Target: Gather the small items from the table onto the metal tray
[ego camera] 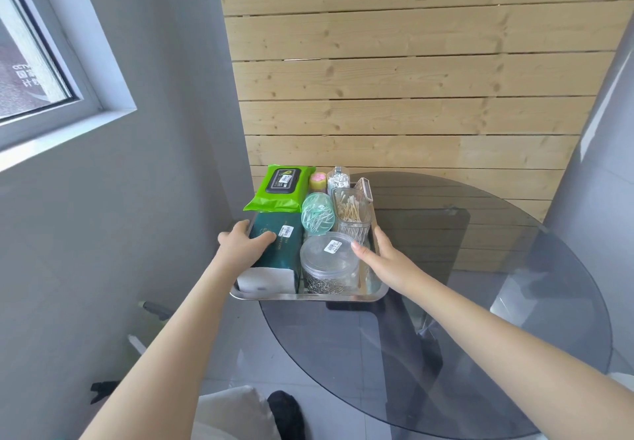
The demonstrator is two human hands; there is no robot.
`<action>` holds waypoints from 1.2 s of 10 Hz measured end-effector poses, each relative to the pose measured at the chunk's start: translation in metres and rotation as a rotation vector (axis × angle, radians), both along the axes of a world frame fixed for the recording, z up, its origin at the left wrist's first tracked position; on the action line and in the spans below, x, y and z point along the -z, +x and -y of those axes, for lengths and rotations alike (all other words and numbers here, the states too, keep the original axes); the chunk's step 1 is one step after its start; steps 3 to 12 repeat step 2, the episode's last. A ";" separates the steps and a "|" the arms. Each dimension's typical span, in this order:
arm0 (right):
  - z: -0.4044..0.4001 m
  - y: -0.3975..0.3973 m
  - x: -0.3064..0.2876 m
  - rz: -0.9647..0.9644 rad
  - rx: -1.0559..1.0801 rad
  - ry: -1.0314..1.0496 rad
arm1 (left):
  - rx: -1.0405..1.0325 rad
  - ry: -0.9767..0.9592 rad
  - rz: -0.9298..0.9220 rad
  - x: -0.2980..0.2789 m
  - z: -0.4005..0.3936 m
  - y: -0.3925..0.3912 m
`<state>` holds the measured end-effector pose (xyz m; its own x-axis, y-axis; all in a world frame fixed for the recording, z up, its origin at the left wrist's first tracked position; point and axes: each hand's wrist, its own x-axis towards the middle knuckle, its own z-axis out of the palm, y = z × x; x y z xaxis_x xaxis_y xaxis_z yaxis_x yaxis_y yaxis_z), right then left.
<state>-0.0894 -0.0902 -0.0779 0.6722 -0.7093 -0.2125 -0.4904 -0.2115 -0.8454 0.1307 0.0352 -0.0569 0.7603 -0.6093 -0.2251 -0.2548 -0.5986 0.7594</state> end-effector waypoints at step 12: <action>0.010 -0.018 -0.041 0.008 0.139 -0.139 | 0.012 -0.053 0.386 -0.026 0.021 -0.028</action>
